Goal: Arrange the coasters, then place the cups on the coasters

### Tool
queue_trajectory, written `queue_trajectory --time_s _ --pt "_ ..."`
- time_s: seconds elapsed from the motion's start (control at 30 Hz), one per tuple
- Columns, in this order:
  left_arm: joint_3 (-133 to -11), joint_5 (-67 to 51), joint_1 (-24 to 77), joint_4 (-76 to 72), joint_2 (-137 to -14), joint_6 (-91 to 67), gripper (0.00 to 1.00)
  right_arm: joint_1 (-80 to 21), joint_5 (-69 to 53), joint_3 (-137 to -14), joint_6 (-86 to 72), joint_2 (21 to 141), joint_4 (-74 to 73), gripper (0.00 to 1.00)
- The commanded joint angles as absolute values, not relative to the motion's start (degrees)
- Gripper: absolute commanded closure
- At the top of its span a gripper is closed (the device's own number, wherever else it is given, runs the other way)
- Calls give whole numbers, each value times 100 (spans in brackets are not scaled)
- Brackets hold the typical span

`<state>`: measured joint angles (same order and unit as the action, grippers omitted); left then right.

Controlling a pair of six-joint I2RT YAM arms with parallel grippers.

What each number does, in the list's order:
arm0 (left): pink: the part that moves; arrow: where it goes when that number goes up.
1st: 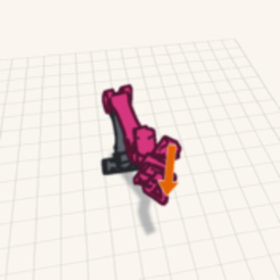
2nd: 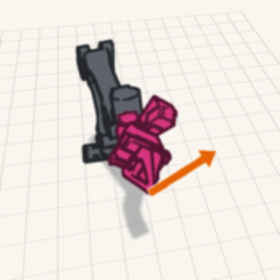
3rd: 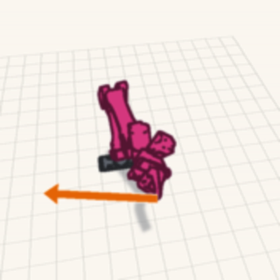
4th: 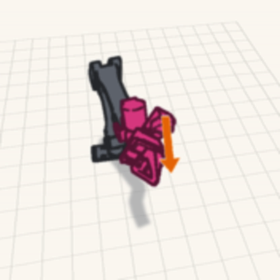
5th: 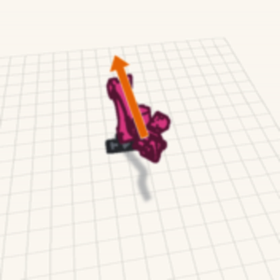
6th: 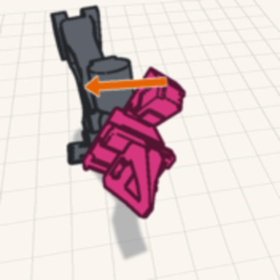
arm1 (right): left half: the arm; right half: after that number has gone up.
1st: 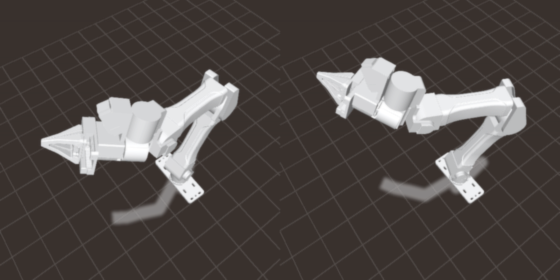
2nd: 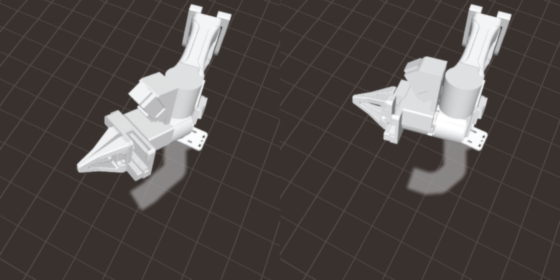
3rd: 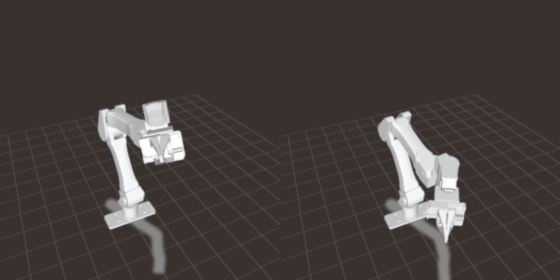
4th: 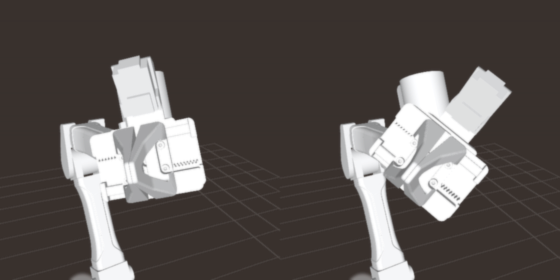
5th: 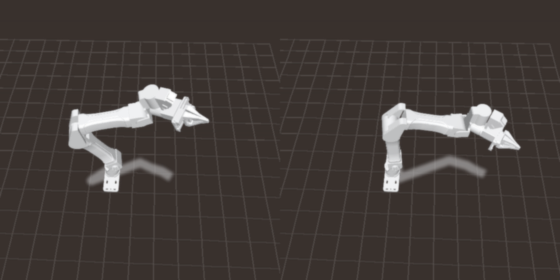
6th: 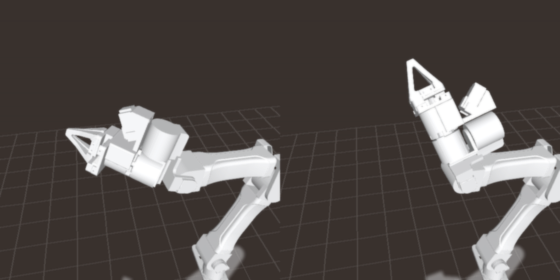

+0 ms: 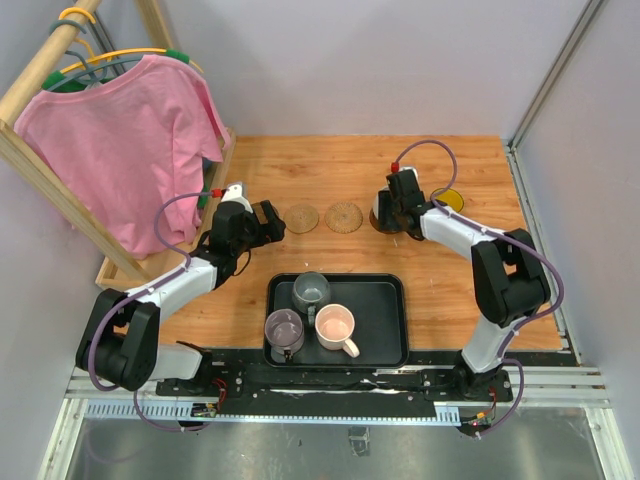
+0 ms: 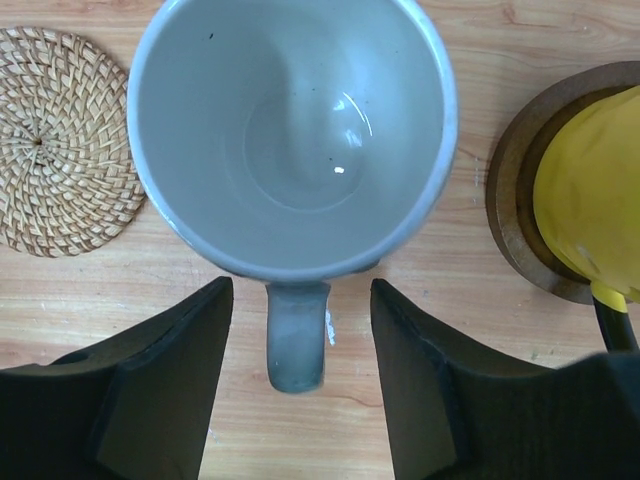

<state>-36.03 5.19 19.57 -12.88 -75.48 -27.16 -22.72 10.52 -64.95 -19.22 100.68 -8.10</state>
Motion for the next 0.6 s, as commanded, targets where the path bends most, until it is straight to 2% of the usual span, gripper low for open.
queue_trajectory --time_s 0.0,0.37,0.57 --pt "-3674 464 1915 -1435 -7482 -2703 0 -2278 1166 -6357 -2021 9678 -1046 40" --pt "-3701 476 1912 -1277 -7342 -2636 0 -3153 1480 -5778 -2094 7901 -2032 25" --pt "-3693 386 1913 -1241 -7263 -2683 0 -3829 607 -5378 -1744 6779 -2753 23"
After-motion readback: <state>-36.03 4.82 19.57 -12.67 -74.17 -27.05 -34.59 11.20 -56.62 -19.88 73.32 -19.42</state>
